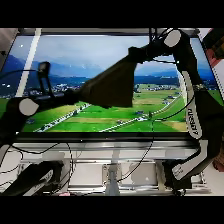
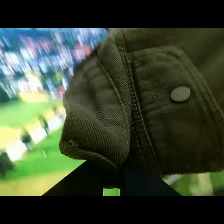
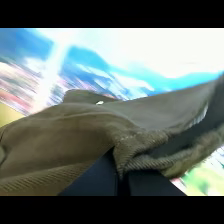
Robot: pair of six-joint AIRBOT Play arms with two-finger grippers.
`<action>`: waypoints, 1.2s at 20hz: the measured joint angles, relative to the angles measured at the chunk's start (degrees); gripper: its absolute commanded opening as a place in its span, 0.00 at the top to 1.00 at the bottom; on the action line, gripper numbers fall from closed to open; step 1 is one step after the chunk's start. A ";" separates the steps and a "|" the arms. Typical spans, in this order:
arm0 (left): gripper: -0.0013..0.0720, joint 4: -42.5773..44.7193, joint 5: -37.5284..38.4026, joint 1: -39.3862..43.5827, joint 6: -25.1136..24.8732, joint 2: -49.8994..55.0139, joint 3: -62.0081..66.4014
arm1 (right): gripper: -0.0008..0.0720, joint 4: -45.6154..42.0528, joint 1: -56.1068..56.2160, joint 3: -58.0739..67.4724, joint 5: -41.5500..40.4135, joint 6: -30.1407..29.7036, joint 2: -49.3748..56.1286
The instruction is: Fold the clothes and pants, and hang the long-sleeved shirts on hangers.
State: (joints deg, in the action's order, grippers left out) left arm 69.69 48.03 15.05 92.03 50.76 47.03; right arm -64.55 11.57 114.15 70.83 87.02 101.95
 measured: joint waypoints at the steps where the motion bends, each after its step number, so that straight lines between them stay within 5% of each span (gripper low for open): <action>1: 0.90 -0.44 1.44 1.68 0.13 1.27 -1.07 | 0.95 -2.08 0.00 -0.57 1.33 0.24 0.13; 2: 0.90 -1.38 2.49 3.26 0.24 2.60 -1.95 | 0.85 -4.04 -0.04 -1.16 2.45 0.44 0.37; 4: 0.91 -3.10 4.92 6.34 0.44 5.64 -3.23 | 0.11 -7.82 -0.13 -1.97 2.25 0.61 1.01; 5: 0.90 -4.57 4.57 7.89 0.48 7.13 -3.58 | 0.06 -9.25 -0.20 -2.23 2.51 0.59 1.33; 7: 0.90 -8.02 1.84 10.43 0.48 9.49 -4.02 | 0.07 -10.75 -0.17 -2.47 3.02 0.59 1.73; 8: 0.90 -9.27 -0.39 11.52 0.52 10.56 -4.15 | 0.18 -12.04 -0.24 -2.38 3.56 0.59 1.81; 12: 0.90 -14.10 -8.26 14.16 0.55 13.18 -4.42 | 0.86 -18.10 -3.04 -1.99 10.62 0.57 0.87; 13: 0.90 -14.56 -9.05 14.47 0.55 13.49 -4.48 | 0.96 -18.78 -4.24 -2.01 12.72 0.52 0.20; 18: 0.90 -15.80 -11.65 15.08 0.55 14.08 -4.48 | 0.96 -17.70 -11.39 -9.75 17.84 -1.77 -9.57; 23: 0.90 -16.11 -12.26 15.19 0.55 14.21 -4.46 | 0.94 -9.44 -17.16 -36.35 14.12 -6.12 -25.68; 24: 0.90 -16.13 -12.31 15.19 0.55 14.21 -4.48 | 0.75 -6.97 -17.70 -42.77 12.79 -6.62 -28.52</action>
State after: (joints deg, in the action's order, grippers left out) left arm 53.56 35.73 30.24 92.58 64.97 42.54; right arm -71.53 -6.13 71.37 83.61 80.40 73.43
